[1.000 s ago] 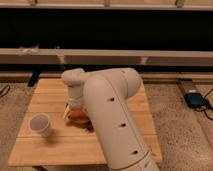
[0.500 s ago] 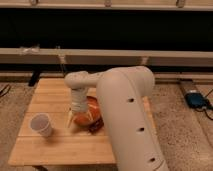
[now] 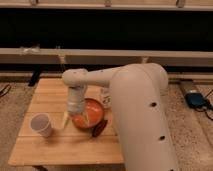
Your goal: Push the ceramic bowl across the table
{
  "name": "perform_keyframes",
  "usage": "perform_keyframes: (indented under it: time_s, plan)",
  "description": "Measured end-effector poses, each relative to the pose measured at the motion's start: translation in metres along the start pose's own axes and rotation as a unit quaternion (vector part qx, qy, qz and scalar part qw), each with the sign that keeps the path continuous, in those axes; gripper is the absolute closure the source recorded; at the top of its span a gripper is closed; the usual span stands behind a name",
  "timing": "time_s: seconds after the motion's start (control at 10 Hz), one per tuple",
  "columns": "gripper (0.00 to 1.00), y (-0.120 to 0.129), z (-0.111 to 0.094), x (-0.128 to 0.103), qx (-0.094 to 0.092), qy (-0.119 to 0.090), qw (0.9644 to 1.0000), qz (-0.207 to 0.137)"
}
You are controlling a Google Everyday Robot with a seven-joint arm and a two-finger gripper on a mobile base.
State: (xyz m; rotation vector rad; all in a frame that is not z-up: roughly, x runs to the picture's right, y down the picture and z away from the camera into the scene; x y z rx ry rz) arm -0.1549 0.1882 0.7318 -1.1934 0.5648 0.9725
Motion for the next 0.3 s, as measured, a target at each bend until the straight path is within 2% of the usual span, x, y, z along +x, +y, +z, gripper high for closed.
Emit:
perform_keyframes:
  time_s: [0.3]
  plan:
    - [0.20,0.0026,-0.0033,0.0004,-0.005,-0.005,1.0000,-0.002]
